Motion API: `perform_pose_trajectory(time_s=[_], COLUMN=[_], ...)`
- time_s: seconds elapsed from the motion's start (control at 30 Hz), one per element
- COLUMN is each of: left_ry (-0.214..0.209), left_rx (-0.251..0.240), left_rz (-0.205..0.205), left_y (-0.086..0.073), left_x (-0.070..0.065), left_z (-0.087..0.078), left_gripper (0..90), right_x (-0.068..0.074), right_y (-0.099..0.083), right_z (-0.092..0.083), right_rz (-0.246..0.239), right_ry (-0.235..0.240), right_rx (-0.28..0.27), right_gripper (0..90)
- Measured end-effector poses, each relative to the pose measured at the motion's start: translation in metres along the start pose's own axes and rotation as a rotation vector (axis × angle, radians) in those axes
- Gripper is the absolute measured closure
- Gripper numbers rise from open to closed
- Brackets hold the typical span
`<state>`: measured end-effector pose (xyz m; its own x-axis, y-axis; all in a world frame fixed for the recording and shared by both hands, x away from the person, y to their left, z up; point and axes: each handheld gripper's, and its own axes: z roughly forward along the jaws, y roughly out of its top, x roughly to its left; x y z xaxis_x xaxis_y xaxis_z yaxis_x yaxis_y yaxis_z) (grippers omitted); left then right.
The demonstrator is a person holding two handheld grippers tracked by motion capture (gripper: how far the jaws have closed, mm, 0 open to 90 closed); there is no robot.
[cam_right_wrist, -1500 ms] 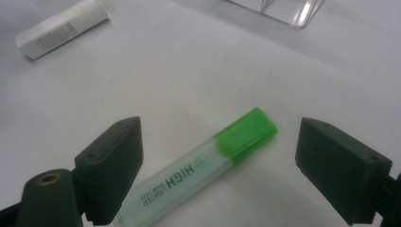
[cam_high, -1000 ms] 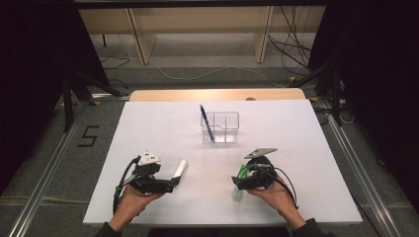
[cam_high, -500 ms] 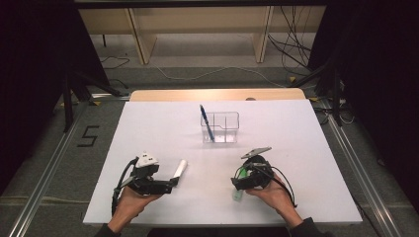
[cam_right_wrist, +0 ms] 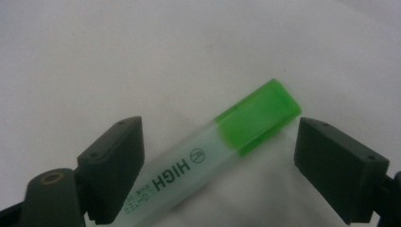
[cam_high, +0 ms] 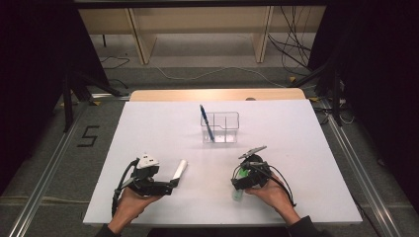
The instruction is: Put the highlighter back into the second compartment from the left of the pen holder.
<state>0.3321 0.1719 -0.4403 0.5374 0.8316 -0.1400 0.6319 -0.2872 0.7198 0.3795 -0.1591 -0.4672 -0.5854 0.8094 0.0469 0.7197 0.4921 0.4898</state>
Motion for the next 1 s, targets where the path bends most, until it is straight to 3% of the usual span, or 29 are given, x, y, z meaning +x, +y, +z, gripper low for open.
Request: perform_pose_trajectory(time_s=[0.57,1.0], left_ry=[-0.006,-0.002], left_rx=[-0.004,-0.01], left_rz=[0.002,0.008], left_y=[-0.0008,-0.0013], left_x=[-0.0001,0.0001], left_z=[0.0018,0.001], left_gripper=[13.3,13.3], right_x=[0.0041,0.0044], right_y=[0.0052,0.0071], right_z=[0.0064,0.0041], right_rz=[-0.011,-0.058], right_ry=[-0.032,-0.027], right_rx=[0.056,0.109], right_gripper=[20.7,35.4])
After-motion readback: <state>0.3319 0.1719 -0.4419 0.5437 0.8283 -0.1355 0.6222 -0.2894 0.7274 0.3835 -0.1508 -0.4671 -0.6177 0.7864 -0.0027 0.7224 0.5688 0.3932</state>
